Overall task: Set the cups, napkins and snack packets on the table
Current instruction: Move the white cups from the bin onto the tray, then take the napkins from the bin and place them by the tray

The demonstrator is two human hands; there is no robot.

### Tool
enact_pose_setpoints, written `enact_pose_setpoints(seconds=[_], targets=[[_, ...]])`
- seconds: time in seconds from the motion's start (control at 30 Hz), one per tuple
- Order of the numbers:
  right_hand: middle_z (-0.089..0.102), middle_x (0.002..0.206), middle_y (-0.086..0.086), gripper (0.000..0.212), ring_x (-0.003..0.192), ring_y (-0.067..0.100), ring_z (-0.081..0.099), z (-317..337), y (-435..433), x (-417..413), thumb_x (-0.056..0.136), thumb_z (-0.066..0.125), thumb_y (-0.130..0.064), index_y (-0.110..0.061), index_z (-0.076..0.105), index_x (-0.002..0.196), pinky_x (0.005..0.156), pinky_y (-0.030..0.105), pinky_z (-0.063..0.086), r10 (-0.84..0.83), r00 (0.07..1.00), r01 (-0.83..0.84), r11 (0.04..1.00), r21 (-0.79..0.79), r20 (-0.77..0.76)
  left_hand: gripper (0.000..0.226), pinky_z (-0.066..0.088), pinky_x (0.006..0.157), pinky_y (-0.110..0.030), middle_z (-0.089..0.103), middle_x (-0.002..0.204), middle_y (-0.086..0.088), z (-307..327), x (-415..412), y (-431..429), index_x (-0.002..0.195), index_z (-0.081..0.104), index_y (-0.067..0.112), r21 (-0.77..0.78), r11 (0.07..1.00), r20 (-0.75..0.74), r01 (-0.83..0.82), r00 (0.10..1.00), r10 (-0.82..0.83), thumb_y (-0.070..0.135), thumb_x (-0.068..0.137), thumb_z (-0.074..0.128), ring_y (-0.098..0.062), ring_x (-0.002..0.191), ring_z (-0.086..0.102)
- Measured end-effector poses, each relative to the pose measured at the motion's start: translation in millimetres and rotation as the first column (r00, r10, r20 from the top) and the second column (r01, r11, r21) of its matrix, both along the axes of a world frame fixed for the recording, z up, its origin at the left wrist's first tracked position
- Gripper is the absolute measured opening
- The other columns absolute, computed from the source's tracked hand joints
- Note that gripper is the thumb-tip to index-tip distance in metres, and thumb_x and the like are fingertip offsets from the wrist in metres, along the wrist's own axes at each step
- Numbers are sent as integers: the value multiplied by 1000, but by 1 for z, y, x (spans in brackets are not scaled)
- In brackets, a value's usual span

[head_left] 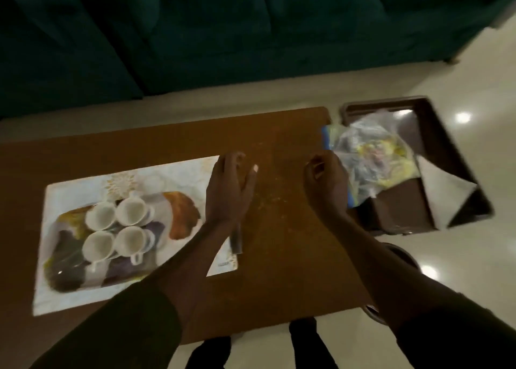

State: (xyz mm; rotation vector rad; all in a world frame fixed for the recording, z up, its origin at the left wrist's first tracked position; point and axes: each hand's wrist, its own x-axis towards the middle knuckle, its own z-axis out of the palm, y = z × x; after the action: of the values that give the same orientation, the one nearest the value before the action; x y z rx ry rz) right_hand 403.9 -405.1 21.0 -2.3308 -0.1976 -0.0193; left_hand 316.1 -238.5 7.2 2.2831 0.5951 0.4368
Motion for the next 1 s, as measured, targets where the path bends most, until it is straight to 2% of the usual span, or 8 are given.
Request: enact_pose_setpoints(seconds=[0.2, 0.33, 0.47, 0.57, 0.7, 0.77, 0.83, 1.0], targets=[[64, 99, -1, 12, 78, 11, 58, -2, -147, 49, 90, 55, -19, -17, 57, 101, 65, 23, 41, -162, 985, 164, 986, -33, 53, 31, 45, 70, -23, 56, 113, -3, 6, 85, -139, 119, 50, 23, -116, 971, 44, 209, 978, -205, 41, 93, 53, -15, 96, 55], [66, 99, 3, 12, 85, 19, 62, -8, -228, 75, 87, 56, -15, -13, 59, 99, 73, 28, 45, -351, 937, 350, 936, -31, 3, 28, 49, 78, -37, 52, 102, 0, 4, 128, -221, 116, 54, 10, -153, 922, 124, 356, 932, -340, 27, 94, 56, -14, 91, 51], [63, 112, 9, 31, 103, 24, 59, -23, -300, 97, 86, 58, -19, -7, 56, 113, 77, 21, 37, -543, 816, 530, 840, -119, -197, 40, 51, 86, -42, 60, 117, -7, -10, 158, -291, 130, 50, 16, -324, 848, -13, 420, 894, -448, 29, 93, 57, -23, 102, 59], [62, 115, 12, 37, 106, 31, 60, -39, -334, 106, 81, 58, -22, -9, 51, 115, 81, 35, 50, -567, 747, 523, 823, -220, -346, 51, 46, 102, -41, 55, 137, -8, -27, 171, -334, 142, 42, 20, -479, 748, -143, 460, 800, -583, 30, 94, 54, -25, 124, 54], [59, 126, 12, 54, 109, 32, 61, -55, -351, 117, 79, 62, -24, -10, 44, 127, 88, 48, 54, -567, 711, 476, 823, -309, -415, 59, 29, 116, -48, 35, 154, -15, -52, 179, -373, 147, 34, 14, -484, 675, -270, 557, 638, -721, 34, 95, 53, -30, 143, 32], [60, 123, 12, 54, 107, 33, 61, -60, -353, 124, 77, 61, -26, -10, 42, 125, 86, 45, 54, -562, 730, 431, 820, -376, -389, 53, 44, 101, -52, 56, 132, -20, -56, 184, -381, 135, 49, 11, -315, 707, -331, 634, 624, -707, 41, 91, 54, -38, 122, 53], [60, 120, 12, 53, 107, 35, 60, -65, -354, 133, 76, 62, -27, -9, 42, 121, 82, 43, 50, -544, 751, 382, 820, -427, -373, 54, 48, 91, -49, 64, 117, -20, -60, 186, -385, 124, 56, 7, -186, 703, -399, 687, 601, -693, 47, 87, 52, -40, 108, 60], [63, 118, 14, 66, 107, 34, 62, -74, -343, 149, 76, 75, -29, -4, 39, 127, 81, 39, 48, -563, 745, 366, 794, -485, -358, 70, 25, 118, -42, 31, 157, -11, -70, 178, -388, 152, 23, 15, -629, 639, -412, 443, 507, -757, 39, 94, 54, -30, 144, 31]])
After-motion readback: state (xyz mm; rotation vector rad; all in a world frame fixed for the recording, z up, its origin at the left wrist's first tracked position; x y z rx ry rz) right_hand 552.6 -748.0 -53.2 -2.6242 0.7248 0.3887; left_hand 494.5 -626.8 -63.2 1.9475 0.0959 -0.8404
